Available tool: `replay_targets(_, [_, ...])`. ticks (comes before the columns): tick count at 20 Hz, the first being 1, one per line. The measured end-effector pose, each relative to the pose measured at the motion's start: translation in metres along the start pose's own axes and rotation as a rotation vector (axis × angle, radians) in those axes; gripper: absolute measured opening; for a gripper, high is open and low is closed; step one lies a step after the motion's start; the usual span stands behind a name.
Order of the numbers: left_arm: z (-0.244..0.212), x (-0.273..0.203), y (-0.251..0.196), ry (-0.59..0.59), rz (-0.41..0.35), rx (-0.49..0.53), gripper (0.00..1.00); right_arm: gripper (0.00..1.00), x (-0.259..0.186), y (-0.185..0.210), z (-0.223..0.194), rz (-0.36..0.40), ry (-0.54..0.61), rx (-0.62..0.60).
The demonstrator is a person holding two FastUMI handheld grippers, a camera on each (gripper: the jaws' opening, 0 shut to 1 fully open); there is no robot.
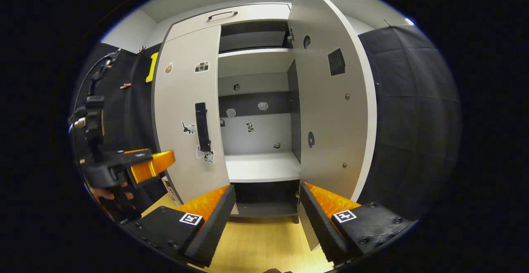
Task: Open the right door of the double-door shoe cabinet with the right hand, and open the left door with the left hand.
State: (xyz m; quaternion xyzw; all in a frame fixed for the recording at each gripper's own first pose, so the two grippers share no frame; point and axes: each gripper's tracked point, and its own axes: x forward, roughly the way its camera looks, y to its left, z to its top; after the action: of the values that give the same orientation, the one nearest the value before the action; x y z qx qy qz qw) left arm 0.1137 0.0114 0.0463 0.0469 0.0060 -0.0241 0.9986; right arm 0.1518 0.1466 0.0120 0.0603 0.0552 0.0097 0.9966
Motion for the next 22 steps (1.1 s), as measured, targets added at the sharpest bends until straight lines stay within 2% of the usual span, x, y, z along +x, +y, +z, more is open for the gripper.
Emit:
replay_targets(5, [0.024, 0.046, -0.012, -0.032, -0.002, -0.002, 0.95, 0.99, 0.002, -0.015, -0.012, -0.023, 0.013, -0.019])
replay_targets(6, [0.027, 0.053, -0.016, -0.036, -0.005, -0.008, 0.92, 0.99, 0.002, -0.017, -0.015, -0.022, 0.017, -0.017])
replay_targets(7, [0.029, 0.061, -0.021, -0.037, -0.008, -0.014, 0.95, 0.99, 0.002, -0.019, -0.016, -0.021, 0.022, -0.013])
replay_targets(14, [0.019, 0.116, -0.038, 0.014, 0.008, 0.032, 0.91, 0.99, 0.002, -0.017, -0.028, 0.029, 0.049, -0.012])
replay_targets(17, [0.015, 0.122, -0.035, 0.016, 0.043, 0.040, 0.83, 0.99, 0.004, -0.016, -0.032, 0.048, 0.066, -0.020])
replay_targets(21, [0.019, 0.122, -0.044, 0.006, 0.016, -0.021, 0.69, 0.99, 0.008, -0.023, -0.038, 0.058, 0.086, -0.001])
replay_targets(22, [0.019, 0.122, -0.047, 0.007, 0.011, -0.031, 0.57, 0.98, 0.009, -0.024, -0.040, 0.060, 0.090, -0.002])
